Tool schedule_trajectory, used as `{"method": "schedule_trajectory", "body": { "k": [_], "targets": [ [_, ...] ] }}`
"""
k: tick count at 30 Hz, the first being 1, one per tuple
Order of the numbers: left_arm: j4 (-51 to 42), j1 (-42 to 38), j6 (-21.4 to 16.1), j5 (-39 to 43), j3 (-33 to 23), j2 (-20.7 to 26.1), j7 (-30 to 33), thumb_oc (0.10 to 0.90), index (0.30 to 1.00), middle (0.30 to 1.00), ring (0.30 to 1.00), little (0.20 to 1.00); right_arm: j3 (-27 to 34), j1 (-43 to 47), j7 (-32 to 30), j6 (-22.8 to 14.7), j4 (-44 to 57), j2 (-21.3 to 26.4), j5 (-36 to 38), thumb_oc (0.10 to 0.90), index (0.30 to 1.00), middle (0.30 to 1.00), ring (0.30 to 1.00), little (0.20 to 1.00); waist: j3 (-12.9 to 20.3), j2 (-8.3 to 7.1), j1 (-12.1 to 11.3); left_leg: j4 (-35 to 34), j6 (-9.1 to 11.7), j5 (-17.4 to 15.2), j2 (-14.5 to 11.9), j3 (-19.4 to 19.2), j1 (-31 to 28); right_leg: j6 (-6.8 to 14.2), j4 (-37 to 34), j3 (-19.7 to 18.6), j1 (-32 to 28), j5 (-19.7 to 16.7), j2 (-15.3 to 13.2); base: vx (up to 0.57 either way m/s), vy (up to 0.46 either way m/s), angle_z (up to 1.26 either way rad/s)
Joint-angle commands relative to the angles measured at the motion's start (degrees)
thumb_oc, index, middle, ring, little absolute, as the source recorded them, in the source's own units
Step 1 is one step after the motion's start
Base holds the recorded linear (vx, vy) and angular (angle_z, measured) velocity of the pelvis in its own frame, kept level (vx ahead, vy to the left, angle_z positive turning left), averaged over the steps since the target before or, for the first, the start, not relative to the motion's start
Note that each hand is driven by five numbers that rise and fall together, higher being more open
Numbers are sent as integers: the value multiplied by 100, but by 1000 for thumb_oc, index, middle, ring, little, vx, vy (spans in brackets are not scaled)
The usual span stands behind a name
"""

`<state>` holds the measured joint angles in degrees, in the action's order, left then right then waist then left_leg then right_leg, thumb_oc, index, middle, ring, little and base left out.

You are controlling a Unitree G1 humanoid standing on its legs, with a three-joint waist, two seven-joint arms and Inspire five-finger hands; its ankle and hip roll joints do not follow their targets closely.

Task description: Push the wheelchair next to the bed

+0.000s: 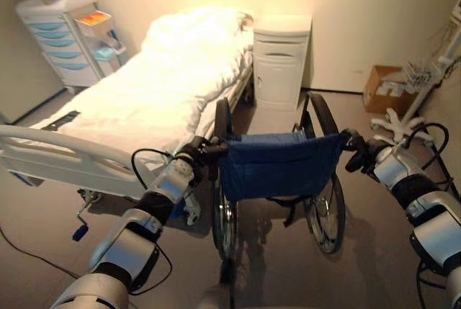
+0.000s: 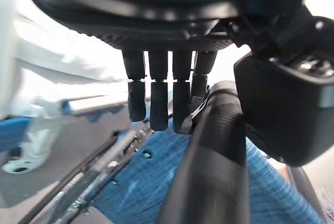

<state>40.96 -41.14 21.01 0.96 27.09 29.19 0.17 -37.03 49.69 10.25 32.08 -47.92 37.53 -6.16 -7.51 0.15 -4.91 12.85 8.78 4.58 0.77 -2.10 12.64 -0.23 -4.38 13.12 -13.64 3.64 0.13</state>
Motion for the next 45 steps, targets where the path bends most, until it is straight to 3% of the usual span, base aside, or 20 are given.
{"method": "schedule_trajectory", "body": {
  "k": [1,4,7,13,15,19,22,23,26,27,30,34,38,40,41,42,43,44,45],
  "targets": [
    [367,129,-26,-65,206,17,-13,400,300,300,300,300,-291,465,206,-466,373,-714,148,400,300,300,300,300,-252,-338,-167,-1166,-721,362,219,365,-670,629,639,-1064,136,-622,-480,303,114,-47],
    [603,6,11,-141,241,-40,-1,400,300,300,300,300,-263,394,182,-481,274,-941,147,400,300,300,300,300,-123,-319,-170,-1262,-777,337,193,326,-816,679,709,-1058,123,-630,-595,342,159,29],
    [897,-148,-34,-108,289,-182,81,400,300,300,300,300,-190,328,135,-536,3,-1162,34,400,300,300,300,300,19,-309,-109,-1309,-868,285,271,342,-893,813,997,-1174,284,-946,-727,267,166,53],
    [1121,-228,-134,4,282,-381,437,400,300,300,300,300,-160,337,98,-583,-211,-1320,-30,400,300,300,300,300,188,-252,-101,-1329,-972,229,355,325,-954,872,1822,-1319,388,-1564,-907,198,143,2],
    [1197,-157,-236,-15,277,-409,532,400,300,300,300,300,-151,287,25,-738,-211,-1304,3,400,300,300,300,300,211,-194,-51,-1355,-1032,201,353,350,-1052,866,2384,-1360,635,-1737,-839,218,153,7],
    [1118,-35,-320,-35,216,-338,575,400,300,300,300,300,-125,191,15,-771,130,-1104,118,400,300,300,300,300,169,-148,62,-1380,-1103,91,339,457,-1278,878,2830,-1336,1154,-1856,-737,227,82,4],
    [886,68,-414,-169,178,-282,537,400,300,300,300,300,-132,158,92,-490,460,-979,167,400,300,300,300,300,22,-178,276,-1413,-1134,-69,402,773,-1595,821,2384,-1408,1898,-1840,-625,352,-68,0],
    [673,102,-372,-212,150,-240,520,400,300,300,300,300,-122,143,231,-251,744,-841,112,400,300,300,300,300,-90,-276,439,-1414,-1151,-317,518,951,-1859,829,1796,-1414,2337,-1963,-640,338,-112,-6],
    [451,141,-426,-244,117,-197,601,400,300,300,300,300,-86,85,377,22,1086,-644,88,400,300,300,300,300,-217,-351,618,-1386,-1163,-596,585,1102,-2153,874,978,-1320,2709,-2021,-689,342,-124,38],
    [219,142,-571,-249,28,-96,668,400,300,300,300,300,3,75,494,310,1436,-446,69,400,300,300,300,300,-351,-268,740,-1359,-1110,-773,432,1142,-2383,885,190,-1117,2827,-1869,-627,344,-143,44],
    [220,-41,-788,-316,-9,-13,621,400,300,300,300,300,13,293,512,660,1466,-464,215,400,300,300,300,300,-428,-285,733,-1281,-1036,-825,350,993,-2384,842,116,-998,2675,-1694,-519,283,-218,93],
    [342,-181,-790,0,81,-11,565,400,300,300,300,300,-76,393,370,698,1113,-683,512,400,300,300,300,300,-270,-407,731,-924,-896,-990,321,954,-2383,705,576,-1157,2250,-1674,-557,316,-222,78],
    [421,-300,-665,18,86,-164,500,400,300,300,300,300,5,259,589,551,956,-671,269,400,300,300,300,300,-65,-390,924,-809,-605,-515,-47,790,-2641,552,338,-1170,1842,-1702,-449,327,-93,49],
    [488,-393,-572,90,118,-300,599,400,300,300,300,300,-5,255,634,512,913,-653,256,400,300,300,300,300,23,-335,1043,-566,-409,-35,-265,727,-2731,481,340,-1068,1819,-1659,-387,184,14,3],
    [562,-448,-507,188,157,-413,691,400,300,300,300,300,-75,251,641,484,869,-642,277,400,300,300,300,300,52,-327,1139,-6,-245,687,-442,674,-2614,377,327,-1015,1742,-1596,-331,229,-2,23],
    [656,-517,-480,320,220,-477,722,400,300,300,300,300,-204,319,610,488,846,-628,317,400,300,300,300,300,-39,-527,1041,909,-231,1047,-368,610,-1881,254,245,-1062,1410,-1456,-425,175,3,24],
    [660,-523,-482,322,223,-479,723,400,300,300,300,300,-203,321,607,488,845,-627,321,400,300,300,300,300,-44,-510,1042,993,-232,999,-382,617,-1840,255,239,-1056,1409,-1458,-409,229,-30,22],
    [672,-521,-462,276,232,-468,607,400,300,300,300,300,-275,392,647,455,844,-600,247,400,300,300,300,300,-153,-584,922,1261,-245,1035,-344,545,-1351,212,174,-1102,1153,-1357,-419,270,61,5],
    [666,-459,-427,196,227,-431,390,400,300,300,300,300,-343,521,835,352,786,-567,-11,400,300,300,300,300,-296,-577,748,1063,-226,1065,-337,460,-887,209,114,-1179,862,-1246,-367,323,80,-7]
  ]
}}
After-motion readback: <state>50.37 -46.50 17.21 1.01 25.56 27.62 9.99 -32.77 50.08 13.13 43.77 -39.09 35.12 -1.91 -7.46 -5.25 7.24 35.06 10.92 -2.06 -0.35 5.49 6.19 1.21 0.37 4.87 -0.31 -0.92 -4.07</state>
